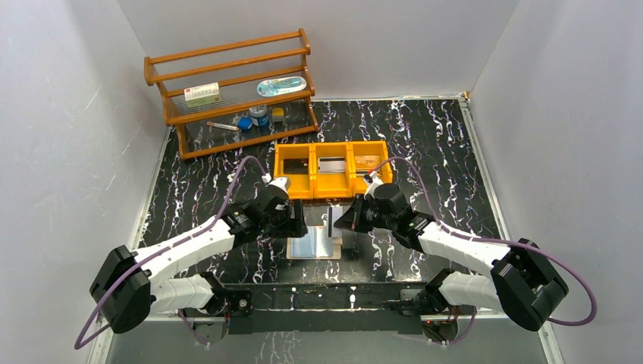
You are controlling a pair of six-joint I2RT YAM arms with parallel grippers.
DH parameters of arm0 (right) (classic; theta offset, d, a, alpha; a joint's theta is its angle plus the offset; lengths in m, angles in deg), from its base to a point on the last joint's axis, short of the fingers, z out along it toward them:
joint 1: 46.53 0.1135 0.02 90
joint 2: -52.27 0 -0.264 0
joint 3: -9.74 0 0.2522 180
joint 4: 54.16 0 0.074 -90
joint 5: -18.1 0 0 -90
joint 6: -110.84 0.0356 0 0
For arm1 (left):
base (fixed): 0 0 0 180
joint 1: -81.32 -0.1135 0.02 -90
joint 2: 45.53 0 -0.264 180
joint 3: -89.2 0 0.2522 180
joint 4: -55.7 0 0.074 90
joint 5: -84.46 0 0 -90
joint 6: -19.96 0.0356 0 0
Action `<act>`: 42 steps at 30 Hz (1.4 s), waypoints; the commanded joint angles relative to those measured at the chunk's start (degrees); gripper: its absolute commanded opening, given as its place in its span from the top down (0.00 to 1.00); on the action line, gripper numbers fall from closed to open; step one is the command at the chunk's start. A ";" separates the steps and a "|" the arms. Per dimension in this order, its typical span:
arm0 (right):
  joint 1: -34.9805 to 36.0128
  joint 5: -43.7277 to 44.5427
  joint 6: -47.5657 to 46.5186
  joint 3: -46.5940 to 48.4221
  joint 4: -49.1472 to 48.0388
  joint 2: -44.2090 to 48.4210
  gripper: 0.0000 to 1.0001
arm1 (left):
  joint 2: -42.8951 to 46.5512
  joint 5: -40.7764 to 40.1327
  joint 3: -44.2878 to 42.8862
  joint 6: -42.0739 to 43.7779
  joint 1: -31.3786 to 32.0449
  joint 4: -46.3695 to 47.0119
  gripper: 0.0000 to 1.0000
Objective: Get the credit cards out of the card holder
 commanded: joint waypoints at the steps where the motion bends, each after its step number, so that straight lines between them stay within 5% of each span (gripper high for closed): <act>1: -0.28 5.02 -8.05 5.28 1.68 1.73 0.98 | 3.62 -5.33 -2.41 2.26 -1.40 -7.68 0.23; 10: -0.27 16.78 -24.79 11.69 2.74 2.06 1.00 | 7.21 -10.05 -11.30 5.49 -10.29 -21.18 0.02; 20: -0.26 19.88 -50.71 23.06 3.87 -8.14 1.00 | 8.26 -19.94 -9.83 8.30 -13.74 -26.17 0.02; 30: -0.33 25.99 -73.11 41.95 16.64 -27.60 1.00 | 14.04 -20.73 -3.59 8.17 -13.74 -21.03 0.02; 42: -0.91 27.91 -92.66 47.38 16.54 -37.30 1.00 | 11.87 -22.88 -5.11 8.93 -13.66 -21.98 0.02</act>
